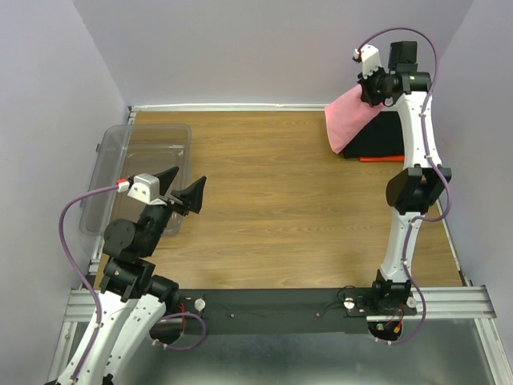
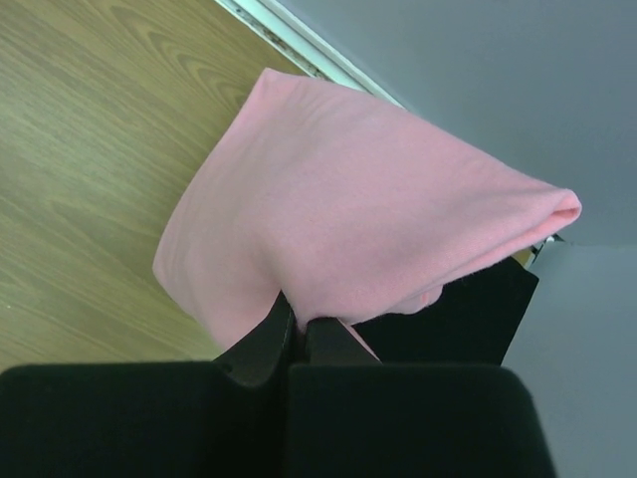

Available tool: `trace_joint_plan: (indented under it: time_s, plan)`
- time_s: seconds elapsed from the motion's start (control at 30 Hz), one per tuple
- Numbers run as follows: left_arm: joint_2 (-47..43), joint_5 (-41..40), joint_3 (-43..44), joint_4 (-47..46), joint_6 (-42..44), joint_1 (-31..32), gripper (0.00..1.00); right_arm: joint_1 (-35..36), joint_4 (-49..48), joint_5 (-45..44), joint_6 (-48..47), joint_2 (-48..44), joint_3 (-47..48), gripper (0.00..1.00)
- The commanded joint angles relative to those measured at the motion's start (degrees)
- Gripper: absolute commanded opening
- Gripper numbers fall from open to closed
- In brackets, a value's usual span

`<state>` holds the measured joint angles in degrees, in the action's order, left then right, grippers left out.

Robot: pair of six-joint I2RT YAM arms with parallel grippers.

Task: Fold and stack the t-shirts
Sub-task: Neatly place the folded tshirt to the corner

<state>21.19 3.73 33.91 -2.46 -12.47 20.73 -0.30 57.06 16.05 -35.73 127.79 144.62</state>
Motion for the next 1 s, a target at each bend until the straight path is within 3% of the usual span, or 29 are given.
trace_joint_plan:
  time_s: [0.0,0.33,0.67,0.97]
  plan:
    - [0.0,1.7,-0.9,-0.6,0.2,-0.3,0.85,-2.0,-1.1,-0.9,-1.1,-2.9,-1.4,0.0]
    - [0.3,2.0,-0.9,-0.6,0.1,-0.3,0.85,-5.6,-1.2,0.4,-2.3,-3.3,-6.6,0.01]
    - [0.3,2.0,-0.9,-0.7,0.0,-0.3,0.85,-8.4,-1.3,-0.1,-1.8,-1.5,-5.3,0.01]
    - [0.3,2.2,-1.0,-0.7,0.0,-0.3,0.85,-10.5,-1.8,-1.2,-1.5,0.3,-5.6,0.15]
